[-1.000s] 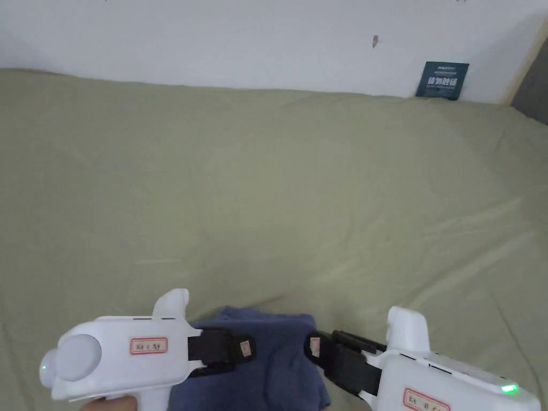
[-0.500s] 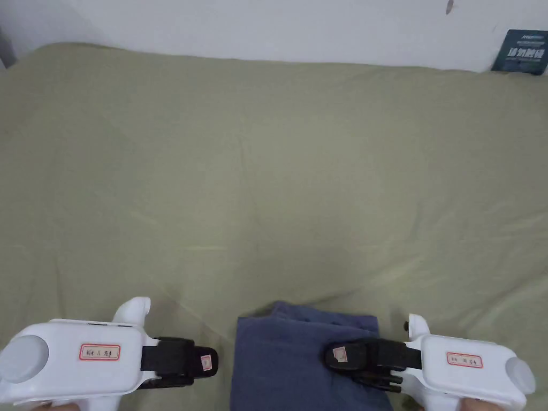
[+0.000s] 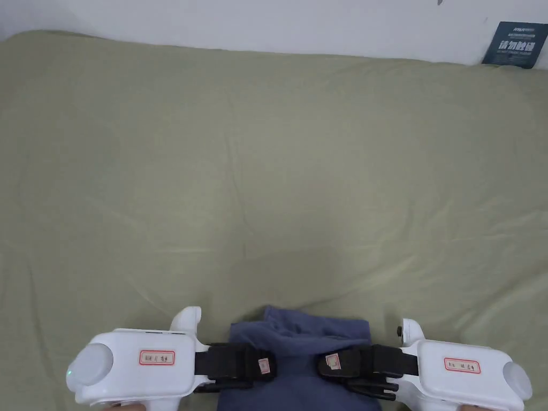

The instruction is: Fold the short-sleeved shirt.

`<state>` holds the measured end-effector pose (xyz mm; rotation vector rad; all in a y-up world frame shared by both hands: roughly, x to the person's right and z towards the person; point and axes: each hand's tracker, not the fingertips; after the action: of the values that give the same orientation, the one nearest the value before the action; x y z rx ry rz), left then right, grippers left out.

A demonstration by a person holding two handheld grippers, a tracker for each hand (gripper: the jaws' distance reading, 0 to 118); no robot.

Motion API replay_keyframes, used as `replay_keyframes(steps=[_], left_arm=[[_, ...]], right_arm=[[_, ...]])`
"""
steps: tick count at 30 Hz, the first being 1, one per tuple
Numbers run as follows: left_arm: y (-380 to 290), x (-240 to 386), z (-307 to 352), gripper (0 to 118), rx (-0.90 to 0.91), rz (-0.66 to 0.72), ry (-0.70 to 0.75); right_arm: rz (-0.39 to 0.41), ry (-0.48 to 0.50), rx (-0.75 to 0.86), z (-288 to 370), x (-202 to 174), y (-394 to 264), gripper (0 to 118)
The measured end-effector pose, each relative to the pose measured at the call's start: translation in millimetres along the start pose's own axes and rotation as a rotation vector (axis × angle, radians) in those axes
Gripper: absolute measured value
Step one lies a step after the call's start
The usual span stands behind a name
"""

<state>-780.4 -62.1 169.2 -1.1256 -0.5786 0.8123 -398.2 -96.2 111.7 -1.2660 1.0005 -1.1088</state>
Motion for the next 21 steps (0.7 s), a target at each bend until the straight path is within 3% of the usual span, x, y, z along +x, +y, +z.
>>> replay_keyframes(steps=[1,3,6,8,13,18,21], left_arm=[[-1.7,-2.6,4.2,32,-0.003,0.061,-0.123],[1.8,2.9,11.9,32,-0.006,0.065,-0.099],[6.8,7.9,29.6,32,-0.022,0.04,-0.082],[14.5,5.2,54.4,32,-0.008,0.037,-0.082],[51.2,-17.6,164.9,32,0.071,0.021,0.068],[94.7,-66.7,281.4,32,0.108,0.062,0.273],[119.1,-92.6,327.5,32,0.045,0.063,0.29]], right_arm=[[0.005,-0.018,0.006,-0.4,-3.6,-1.7,1],[0.015,-0.03,0.009,2.4,-11.4,-2.4,1],[0.119,-0.078,0.051,7.6,-34.5,-8.8,1],[0.122,-0.058,0.061,10.9,-49.2,-12.4,1],[0.218,-0.057,0.053,12.8,-78.9,-15.6,1],[0.262,-0.073,0.042,5.2,-90.3,-17.7,1],[0.274,-0.087,0.039,-0.7,-93.5,-17.9,1]])
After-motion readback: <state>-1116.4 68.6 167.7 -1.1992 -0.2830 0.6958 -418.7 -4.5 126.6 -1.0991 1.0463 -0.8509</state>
